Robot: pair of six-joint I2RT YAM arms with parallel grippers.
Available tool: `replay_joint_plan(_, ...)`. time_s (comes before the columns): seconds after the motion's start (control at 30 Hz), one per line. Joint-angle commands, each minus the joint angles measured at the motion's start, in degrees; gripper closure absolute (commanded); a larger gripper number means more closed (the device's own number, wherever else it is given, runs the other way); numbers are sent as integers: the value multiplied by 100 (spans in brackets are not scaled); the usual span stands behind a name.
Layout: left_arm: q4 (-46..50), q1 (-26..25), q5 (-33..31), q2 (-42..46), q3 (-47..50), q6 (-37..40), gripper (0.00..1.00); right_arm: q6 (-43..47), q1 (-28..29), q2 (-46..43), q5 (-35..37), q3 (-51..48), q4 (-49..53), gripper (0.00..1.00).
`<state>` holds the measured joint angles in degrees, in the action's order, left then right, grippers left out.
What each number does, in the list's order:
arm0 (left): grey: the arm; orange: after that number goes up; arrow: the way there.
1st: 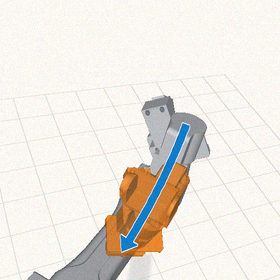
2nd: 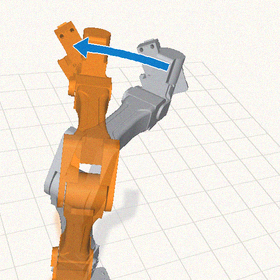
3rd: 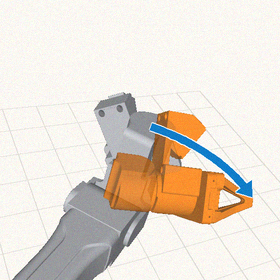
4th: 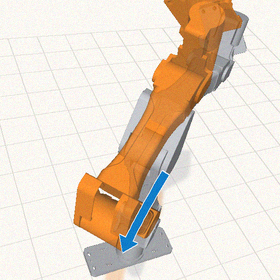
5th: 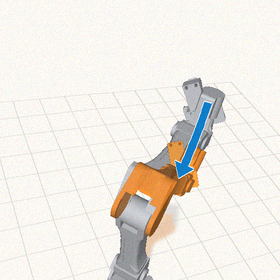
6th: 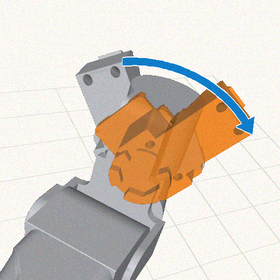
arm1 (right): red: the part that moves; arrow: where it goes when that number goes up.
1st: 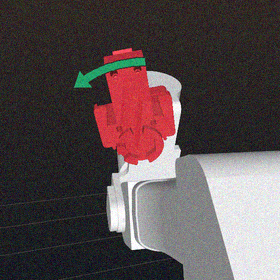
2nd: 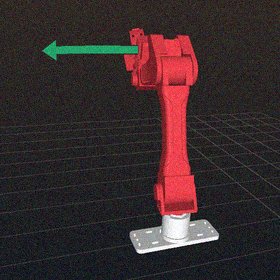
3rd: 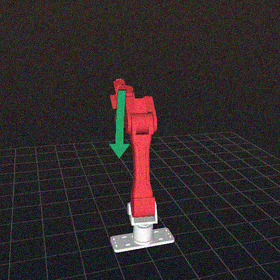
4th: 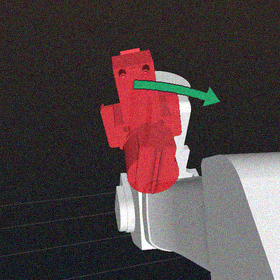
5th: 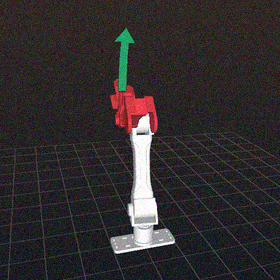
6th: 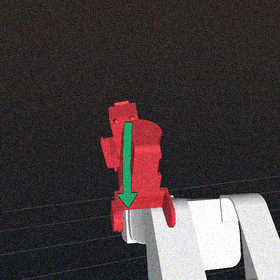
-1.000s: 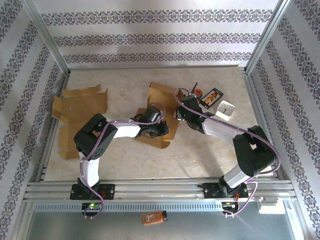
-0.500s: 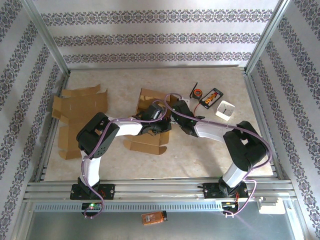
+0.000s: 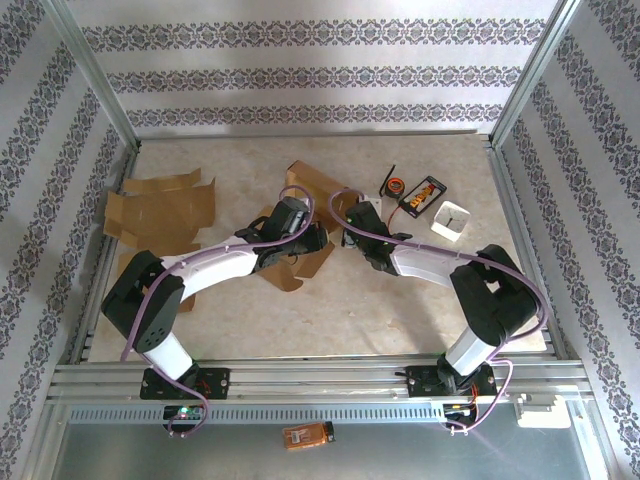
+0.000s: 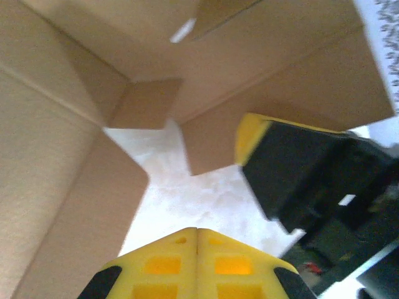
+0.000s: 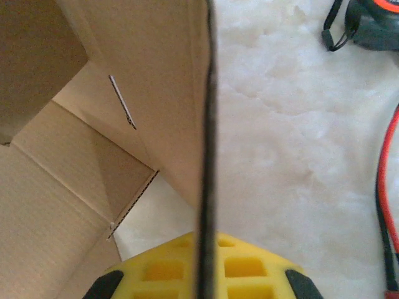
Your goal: Fold the paper box
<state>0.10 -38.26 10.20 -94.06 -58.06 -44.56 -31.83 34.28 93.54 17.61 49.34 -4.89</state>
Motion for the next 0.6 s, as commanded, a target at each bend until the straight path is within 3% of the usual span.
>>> replay_joint_plan(0.0, 904, -41, -608, -156, 162, 402, 100, 277, 58, -233, 259, 146, 380, 94)
replay_joint_plan(0.37, 852, -6, -577, -1215, 6, 855, 100, 332, 94, -332, 443, 415, 904, 94)
replay_joint_plan(0.57, 78, -6, 91, -1549, 148, 624, 100, -523, 127, -293, 424, 852, 1605, 95)
